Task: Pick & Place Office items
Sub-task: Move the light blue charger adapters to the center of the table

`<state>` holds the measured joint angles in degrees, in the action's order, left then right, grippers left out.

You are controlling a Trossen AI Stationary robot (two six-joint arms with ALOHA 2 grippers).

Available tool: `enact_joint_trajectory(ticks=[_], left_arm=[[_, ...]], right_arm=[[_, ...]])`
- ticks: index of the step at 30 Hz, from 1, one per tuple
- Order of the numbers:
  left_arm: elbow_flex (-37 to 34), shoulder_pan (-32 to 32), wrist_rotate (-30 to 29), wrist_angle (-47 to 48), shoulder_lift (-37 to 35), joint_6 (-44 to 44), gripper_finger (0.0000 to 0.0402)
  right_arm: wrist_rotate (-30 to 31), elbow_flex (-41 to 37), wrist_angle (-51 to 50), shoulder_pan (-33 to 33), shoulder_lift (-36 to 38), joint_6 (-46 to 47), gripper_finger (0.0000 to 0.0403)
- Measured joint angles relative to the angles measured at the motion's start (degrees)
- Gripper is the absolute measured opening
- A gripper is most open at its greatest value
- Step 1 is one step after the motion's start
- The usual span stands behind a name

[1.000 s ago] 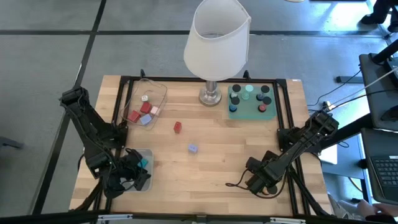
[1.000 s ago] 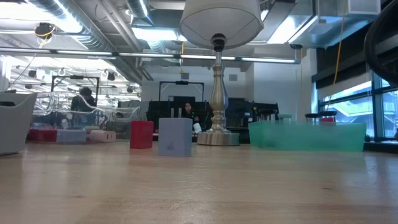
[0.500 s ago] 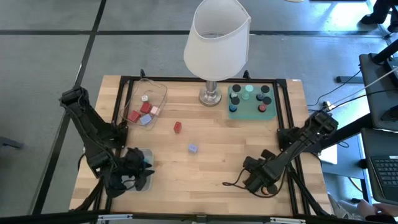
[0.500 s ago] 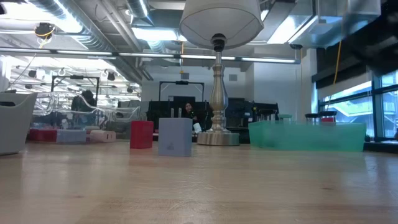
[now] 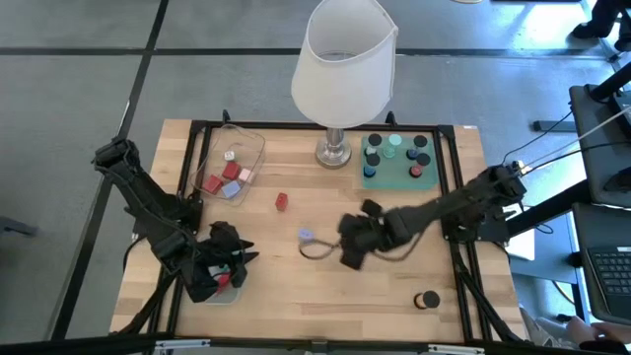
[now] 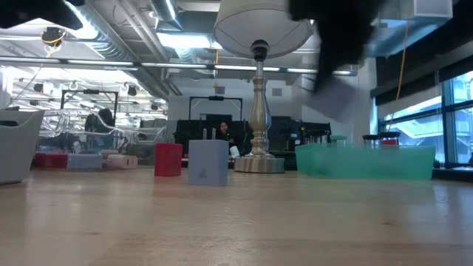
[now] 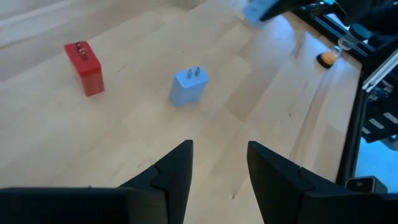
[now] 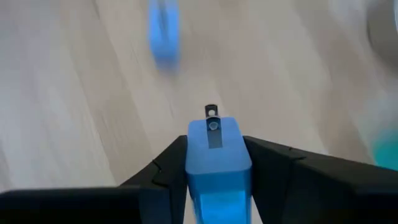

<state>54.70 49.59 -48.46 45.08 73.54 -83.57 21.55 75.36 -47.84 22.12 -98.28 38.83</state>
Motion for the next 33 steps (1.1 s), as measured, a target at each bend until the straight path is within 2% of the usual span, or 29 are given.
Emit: enact_joint_trajectory(ticks=[5, 11, 17, 24, 28, 33], left_arm=[[0.0, -0.73, 0.13, -2.03, 0.0, 2.51, 0.0148], [0.0, -0.69, 0.15, -1.96, 0.0, 3.23, 0.0148], [0.0, -0.5, 0.13, -2.06, 0.89, 4.0, 0.0149], [-0.01, 0.12, 3.65, -2.1, 3.8, 3.84, 0.0144], [0.0, 0.17, 4.93, -2.29, 5.4, 3.81, 0.0143], [0.0, 0.13, 5.0, -3.21, 6.6, 3.81, 0.0143]], right_arm=[[-0.9, 0.12, 16.7, -5.57, -0.03, -11.68, 0.0124], [7.79, -0.15, 29.6, -9.47, -2.7, -15.34, 0.0124], [8.61, -2.92, 42.66, -9.77, -7.25, -19.9, 0.0144], [9.1, -9.0, 58.79, -9.81, -9.55, -21.55, 0.0124], [8.46, -13.84, 69.18, -10.61, -9.49, -21.53, 0.0129], [8.41, -20.01, 77.52, -11.63, -9.49, -19.84, 0.0138]])
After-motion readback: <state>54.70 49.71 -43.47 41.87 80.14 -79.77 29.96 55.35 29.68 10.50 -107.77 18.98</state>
